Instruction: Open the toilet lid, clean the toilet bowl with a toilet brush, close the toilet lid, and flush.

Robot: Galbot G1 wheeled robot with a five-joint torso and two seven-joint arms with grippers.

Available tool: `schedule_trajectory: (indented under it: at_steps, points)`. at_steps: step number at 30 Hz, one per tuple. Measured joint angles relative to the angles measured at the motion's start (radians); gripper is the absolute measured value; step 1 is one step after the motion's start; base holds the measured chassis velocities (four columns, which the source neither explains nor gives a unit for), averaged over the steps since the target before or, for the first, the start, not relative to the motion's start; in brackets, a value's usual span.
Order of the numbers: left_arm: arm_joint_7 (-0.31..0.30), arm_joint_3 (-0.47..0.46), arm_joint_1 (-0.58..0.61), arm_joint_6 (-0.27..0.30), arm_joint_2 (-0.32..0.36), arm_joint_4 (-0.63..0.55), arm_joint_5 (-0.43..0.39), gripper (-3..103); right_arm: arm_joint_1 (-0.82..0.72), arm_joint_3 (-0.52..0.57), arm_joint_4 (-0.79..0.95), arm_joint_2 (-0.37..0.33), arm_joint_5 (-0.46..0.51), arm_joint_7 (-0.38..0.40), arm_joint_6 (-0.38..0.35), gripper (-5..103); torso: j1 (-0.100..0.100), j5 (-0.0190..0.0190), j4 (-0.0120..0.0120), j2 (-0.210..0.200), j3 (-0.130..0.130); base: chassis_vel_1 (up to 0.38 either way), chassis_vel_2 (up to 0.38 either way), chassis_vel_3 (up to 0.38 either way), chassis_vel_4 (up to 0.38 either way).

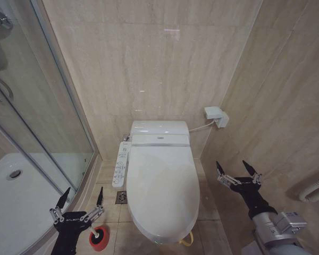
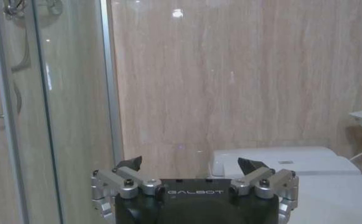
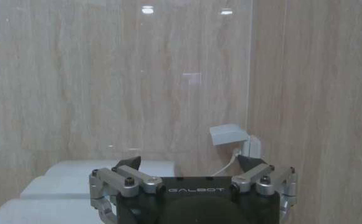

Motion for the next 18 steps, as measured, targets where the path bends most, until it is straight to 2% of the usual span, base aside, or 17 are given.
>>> schedule_trajectory:
  at_steps: [4,7,8,9,10,13,17,18]
  points:
    - [0.001,-0.006,-0.006,0.012,0.003,0.0,-0.01,100,0.0,0.0,0.0,0.0,0.0,0.0,0.0,100,0.0,0.0,0.0001,0.0,0.0,0.0,0.0,0.0,0.0]
    - [0.011,-0.052,-0.046,0.097,0.028,0.0,-0.083,100,0.0,0.0,0.0,0.0,0.0,0.0,0.0,100,0.0,-0.0001,0.0,0.0,0.0,0.0,0.0,0.0,0.0]
    - [0.011,-0.052,-0.046,0.097,0.028,0.0,-0.083,100,0.0,0.0,0.0,0.0,0.0,0.0,0.0,100,0.0,-0.0001,0.0,0.0,0.0,0.0,0.0,0.0,0.0]
    - [0.015,-0.065,-0.057,0.122,0.036,0.0,-0.105,100,0.0,0.0,0.0,0.0,0.0,0.0,0.0,100,0.0,0.0,-0.0001,0.0,0.0,0.0,0.0,0.0,0.0]
    - [0.025,-0.107,-0.094,0.2,0.059,0.0,-0.173,100,0.0,0.0,0.0,0.0,0.0,0.0,0.0,100,0.0,-0.0001,-0.0002,0.0,0.0,0.0,0.0,0.0,0.0]
    - [0.03,-0.123,-0.111,0.222,0.07,0.0,-0.199,100,0.0,0.0,0.0,0.0,0.0,0.0,0.0,100,0.0,-0.0004,0.0005,0.0,0.0,0.0,0.0,0.0,0.0]
    - [0.061,-0.217,-0.195,0.306,0.136,0.001,-0.337,100,0.0,0.0,0.0,0.0,0.0,0.0,0.0,100,0.0,-0.0001,-0.0001,0.0,0.0,0.0,0.0,0.0,0.0]
    - [0.061,-0.217,-0.195,0.306,0.136,0.001,-0.337,100,0.0,0.0,0.0,0.0,0.0,0.0,0.0,100,0.0,-0.0001,-0.0001,0.0,0.0,0.0,0.0,0.0,0.0]
